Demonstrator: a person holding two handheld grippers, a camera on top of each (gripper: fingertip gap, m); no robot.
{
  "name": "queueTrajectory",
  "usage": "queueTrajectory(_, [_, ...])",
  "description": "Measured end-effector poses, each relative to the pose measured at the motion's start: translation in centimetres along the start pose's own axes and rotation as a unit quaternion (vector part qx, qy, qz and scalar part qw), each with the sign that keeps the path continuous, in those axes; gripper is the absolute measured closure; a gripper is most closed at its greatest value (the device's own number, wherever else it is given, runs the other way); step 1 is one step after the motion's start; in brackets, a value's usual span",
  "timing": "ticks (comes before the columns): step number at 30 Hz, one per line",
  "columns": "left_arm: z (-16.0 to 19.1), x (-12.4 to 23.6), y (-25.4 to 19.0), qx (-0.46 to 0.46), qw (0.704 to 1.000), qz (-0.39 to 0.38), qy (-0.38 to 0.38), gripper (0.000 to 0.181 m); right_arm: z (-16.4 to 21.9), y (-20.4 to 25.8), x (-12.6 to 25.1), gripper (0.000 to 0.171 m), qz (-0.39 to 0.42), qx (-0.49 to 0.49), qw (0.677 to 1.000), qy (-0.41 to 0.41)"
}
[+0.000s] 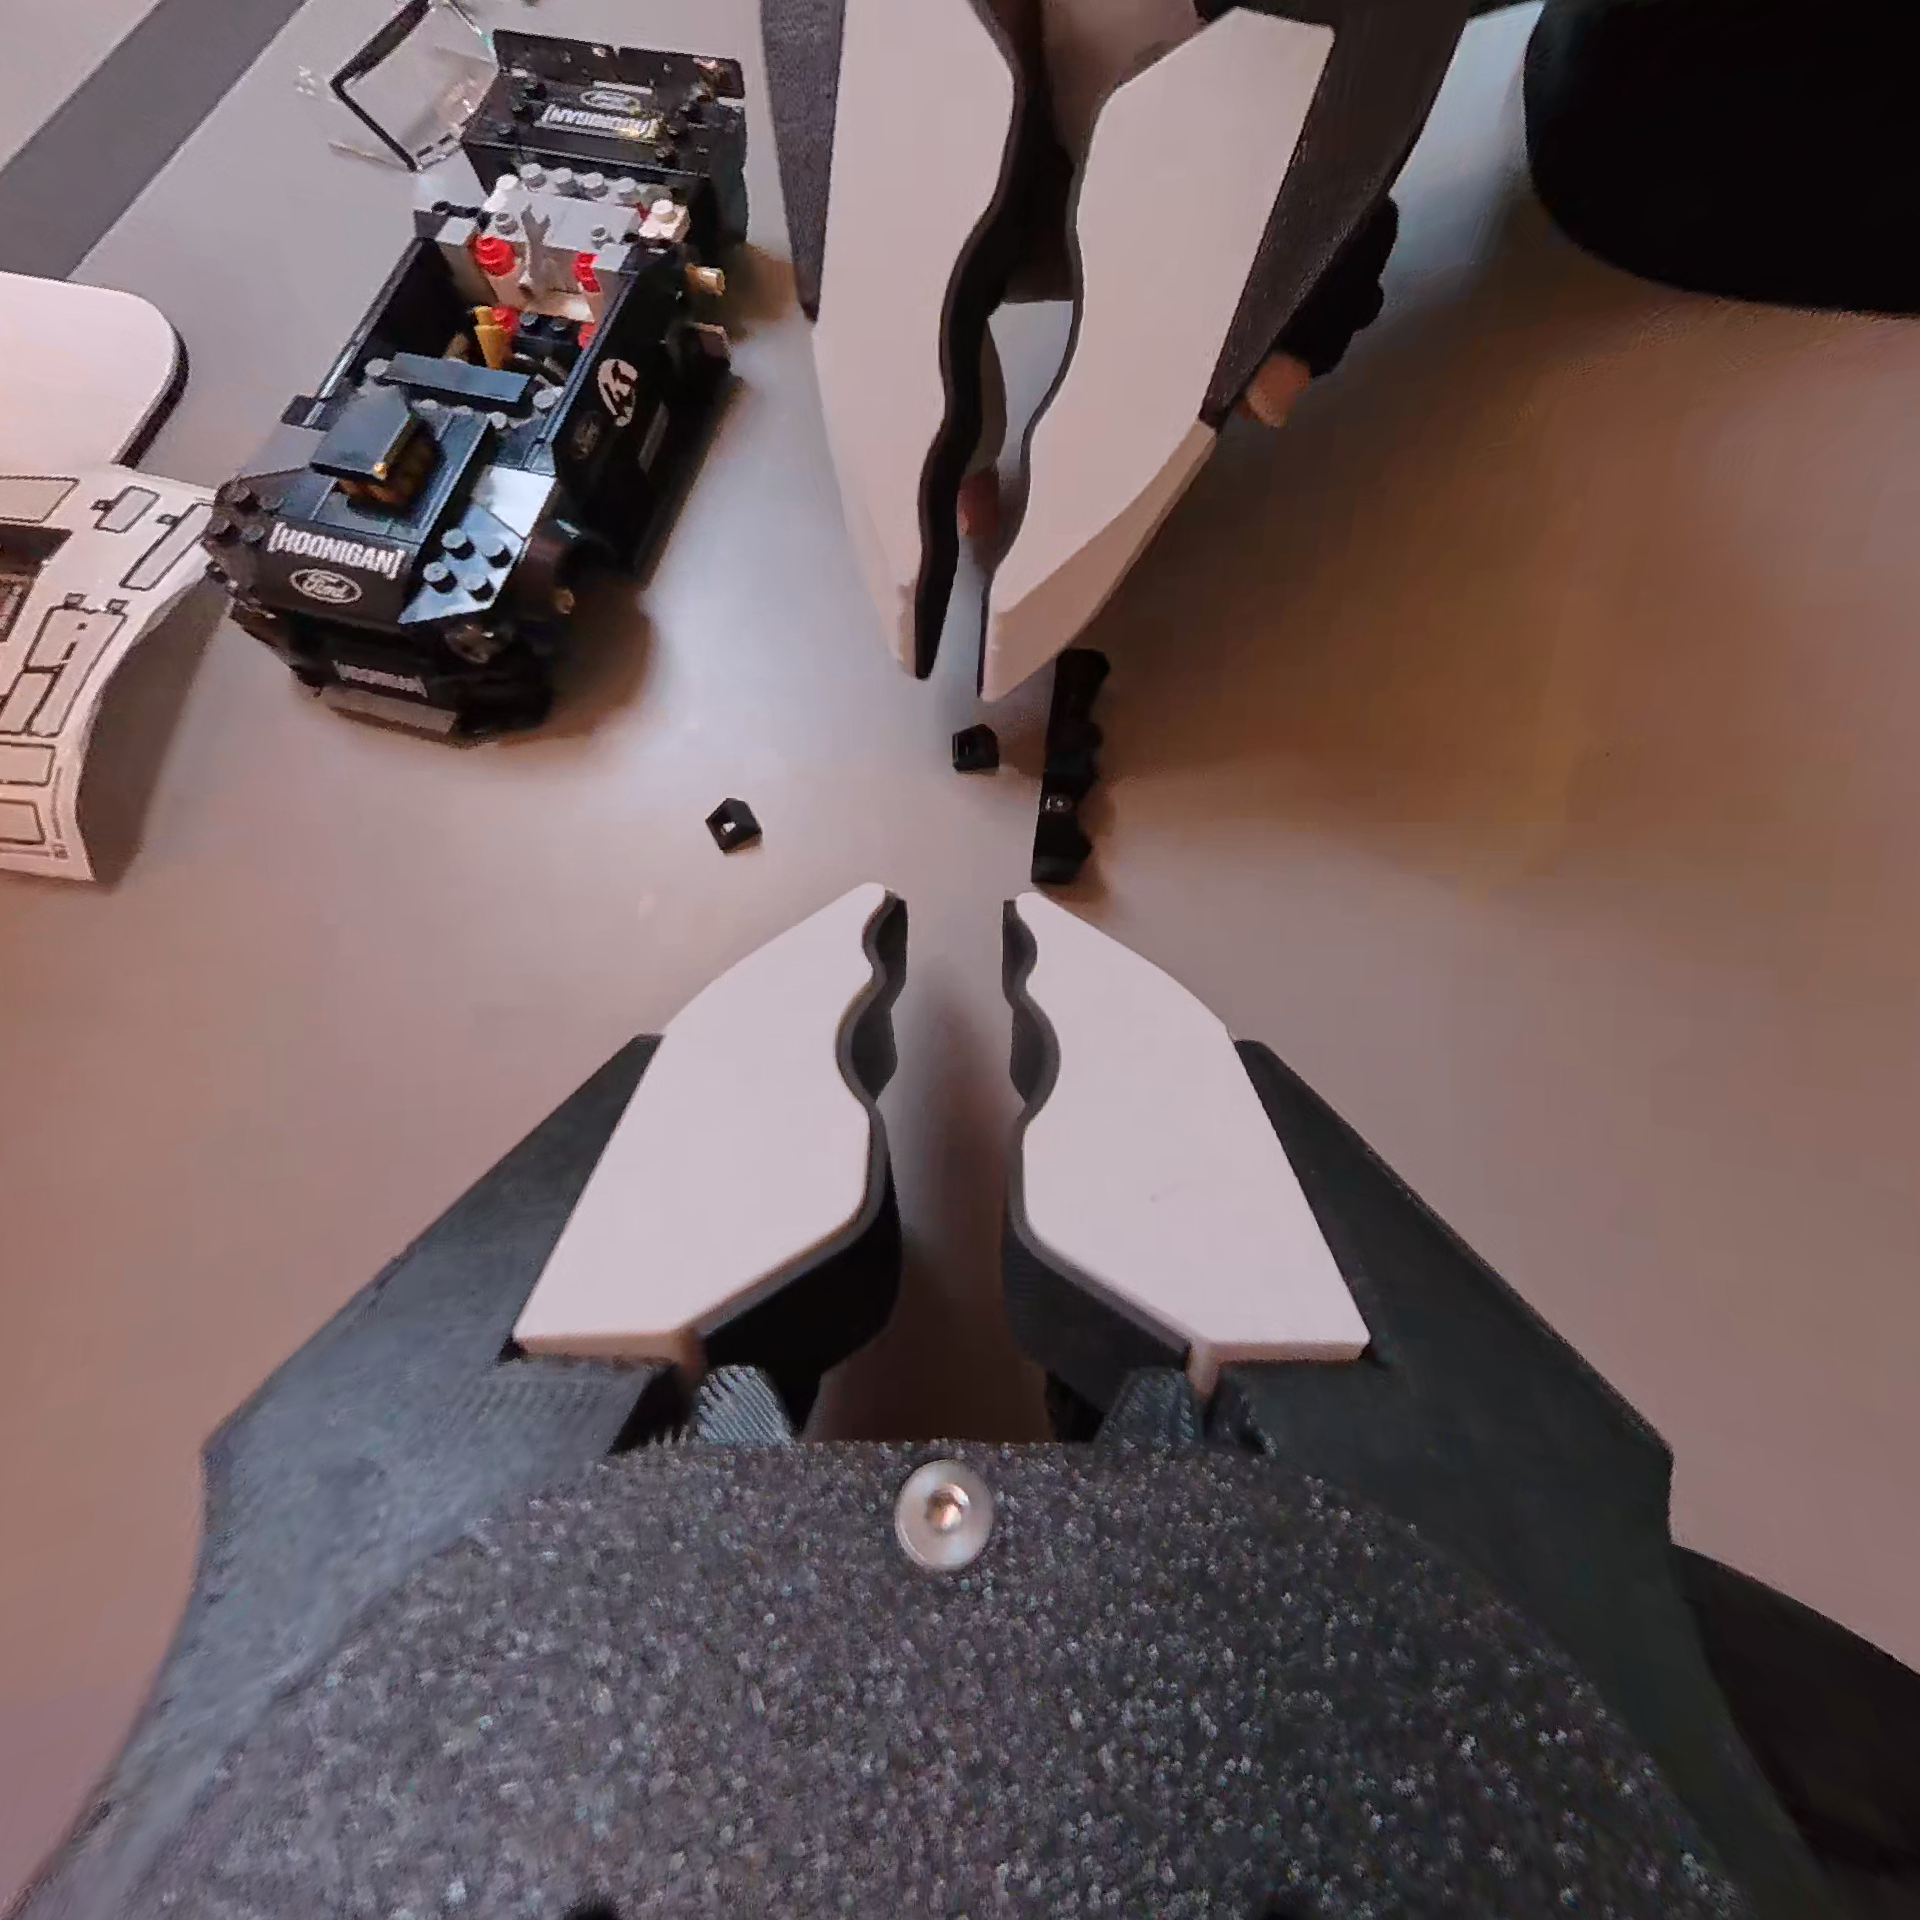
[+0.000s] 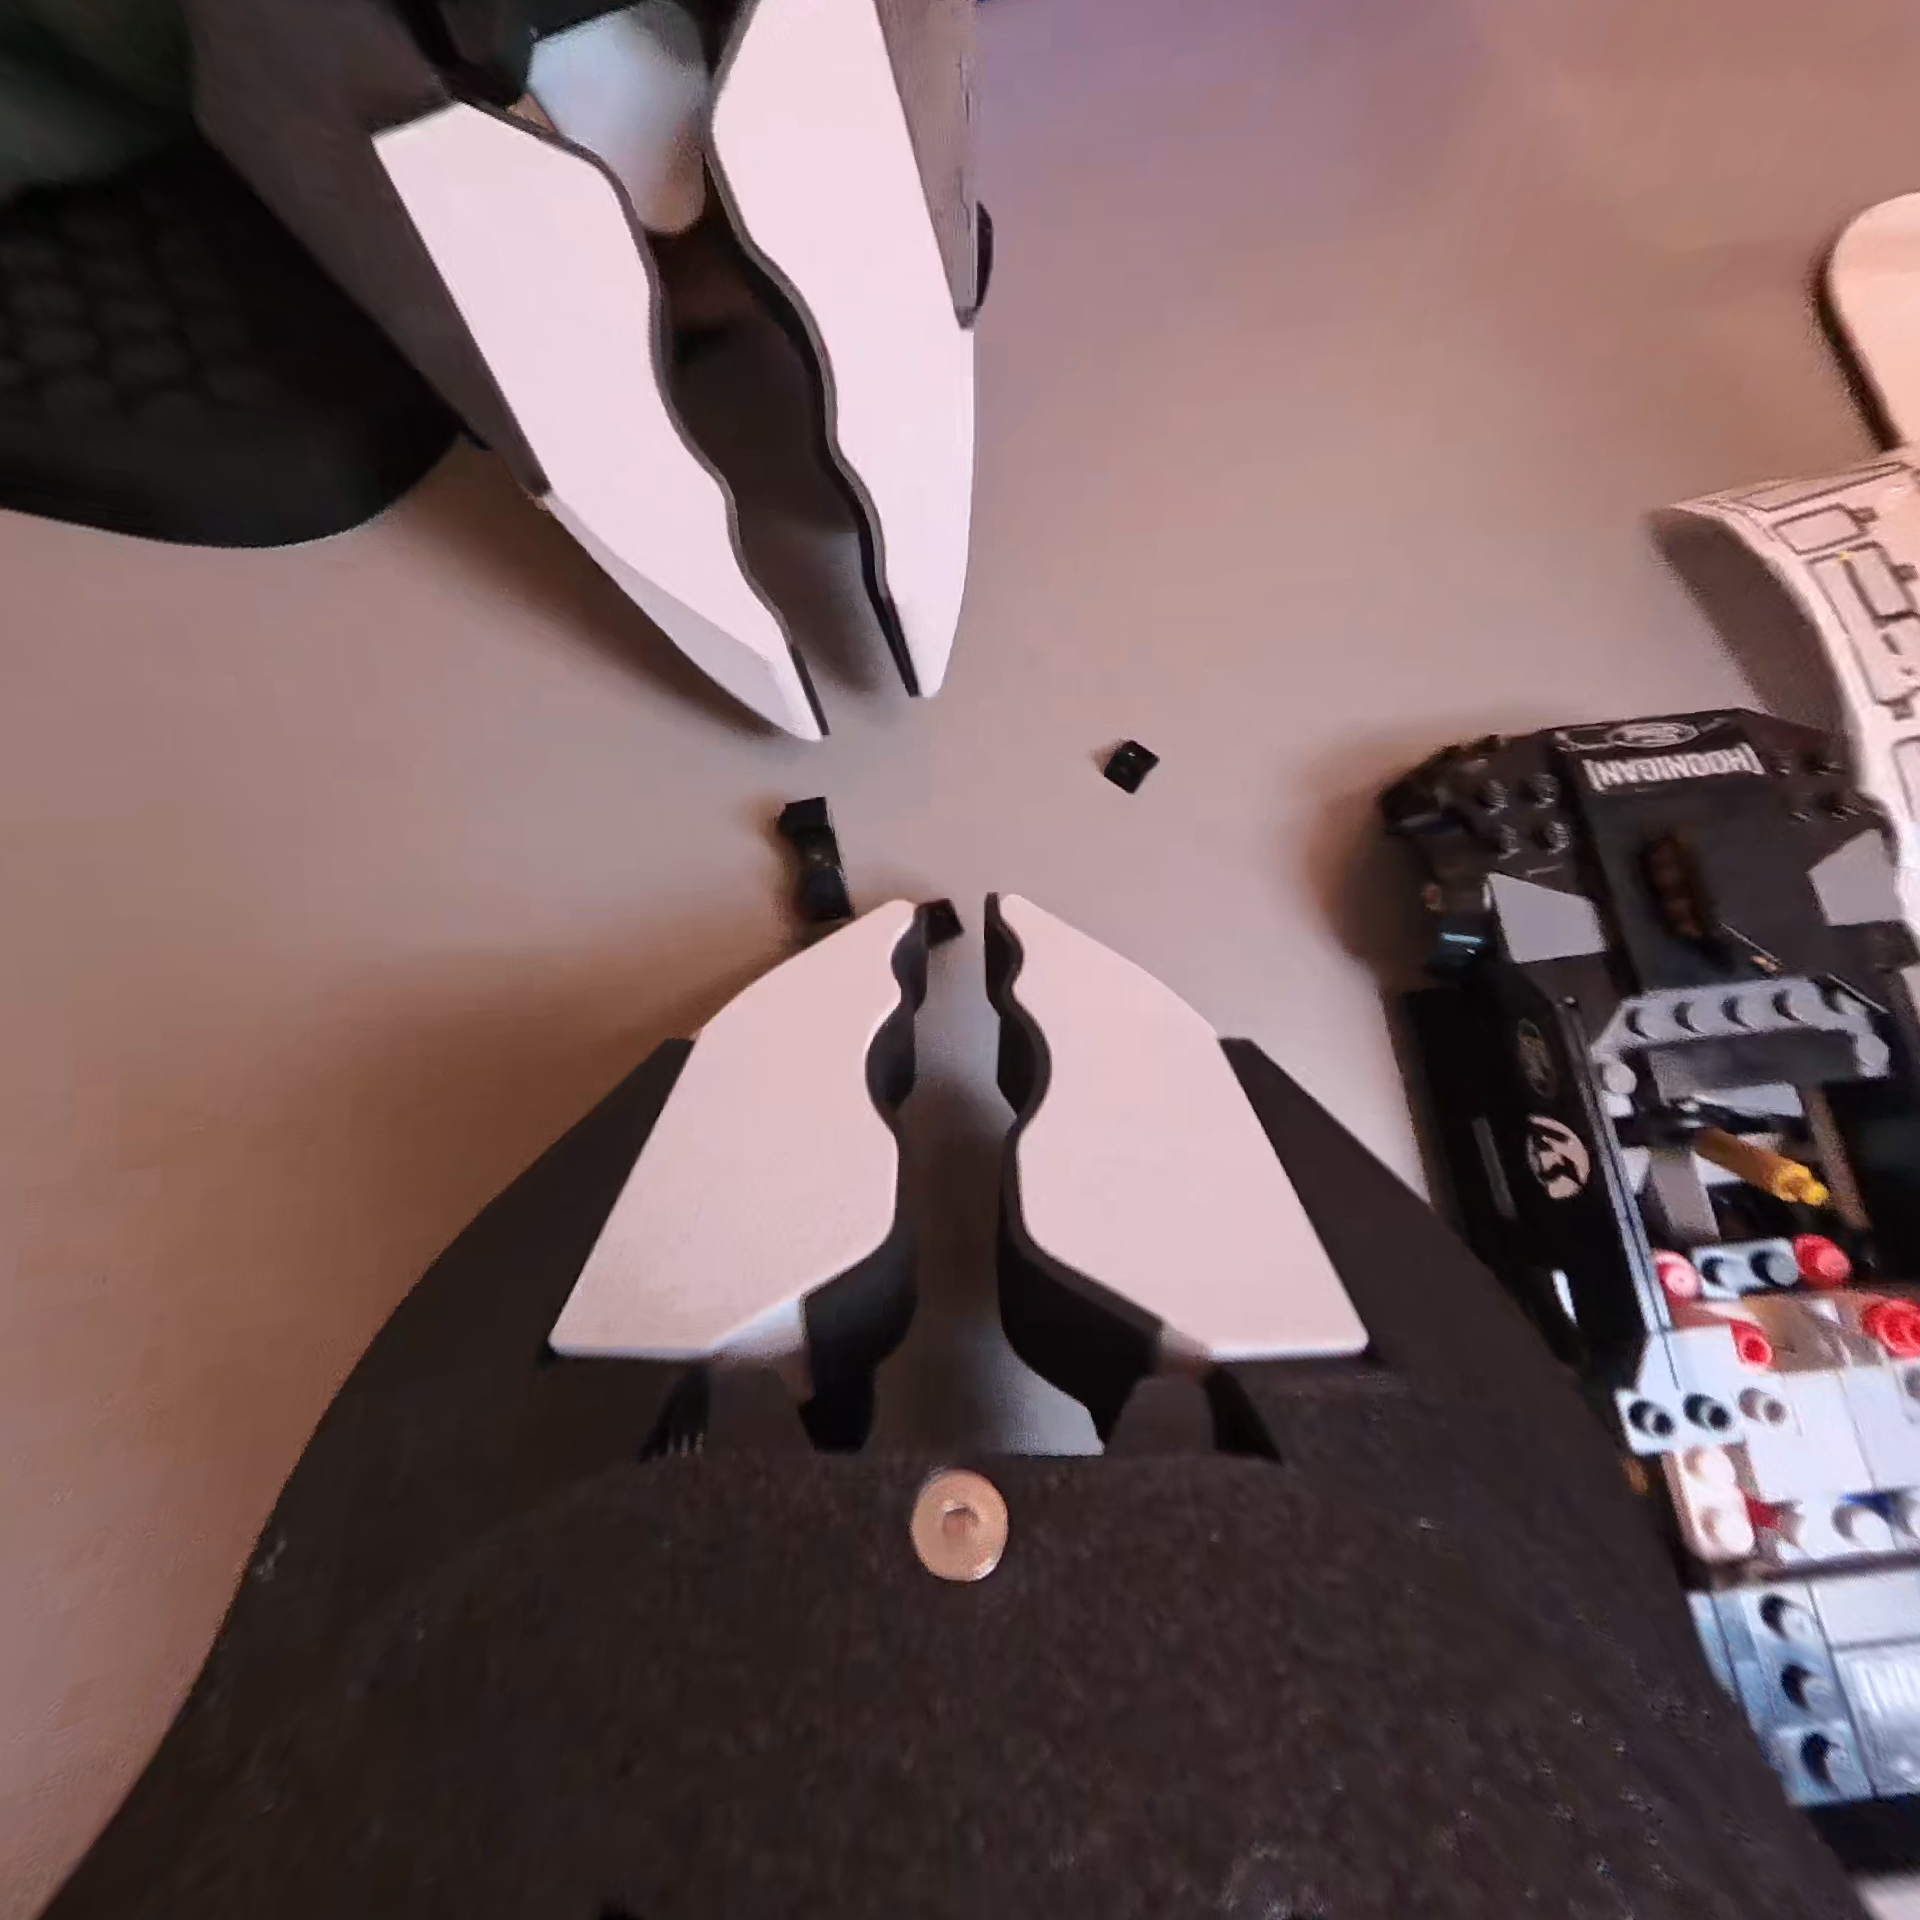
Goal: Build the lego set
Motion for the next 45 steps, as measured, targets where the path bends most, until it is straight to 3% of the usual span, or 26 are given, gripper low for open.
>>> queueTrajectory(6, [0.3, -0.8, -0.4, -0.024, 1.0, 0.005, 0.01, 0.165, -0.1, 0.2, -0.8, 0.16, -0.025, -0.066, 0.997, 0.043])
queueTrajectory(12, [-0.2, -0.9, -0.9, -0.032, 0.999, 0.014, 0.003, 0.165, 0.4, 0.5, -1.2, 0.169, 0.01, -0.025, 0.996, 0.09])
queueTrajectory(19, [-0.3, -0.9, -1.0, -0.038, 0.999, 0.011, 0.001, 0.167, 0.6, 0.1, -0.5, 0.17, 0.025, -0.025, 0.995, 0.088])
queueTrajectory(23, [-0.9, -0.7, -0.9, -0.038, 0.999, 0.001, -0.019, 0.167, -0.2, -0.3, 1.6, 0.17, 0.044, -0.047, 0.997, 0.034])
queueTrajectory(28, [-2.5, -0.4, -0.9, -0.055, 0.996, -0.02, -0.063, 0.167, -2.4, -0.2, 5.5, 0.17, 0.073, -0.104, 0.986, -0.105])
queueTrajectory(33, [-4.1, -0.1, -0.9, -0.063, 0.992, -0.042, -0.105, 0.167, -3.5, 1.0, 8.2, 0.17, 0.043, -0.206, 0.944, -0.253])
queueTrajectory(38, [-7.0, 0.4, -1.8, -0.062, 0.981, -0.059, -0.175, 0.166, -4.5, 2.5, 9.4, 0.17, -0.082, -0.332, 0.866, -0.365])
queueTrajectory(42, [-9.7, 0.7, -3.5, -0.11, 0.964, -0.086, -0.226, 0.165, -5.2, 3.0, 10.1, 0.17, -0.19, -0.408, 0.788, -0.421])
queueTrajectory(45, [-11.3, 1.3, -4.1, -0.144, 0.949, -0.123, -0.252, 0.164, -5.4, 3.3, 10.2, 0.17, -0.224, -0.428, 0.763, -0.43])
Point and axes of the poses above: each gripper's, where its closed fingertips meet, x back along the fingers, z out of its underside, y = z × x across the jaws, the point moved 2 cm from there along x, back along the fingers, and after that the axes turned 5 degrees about -y, right-handed, at the moved point
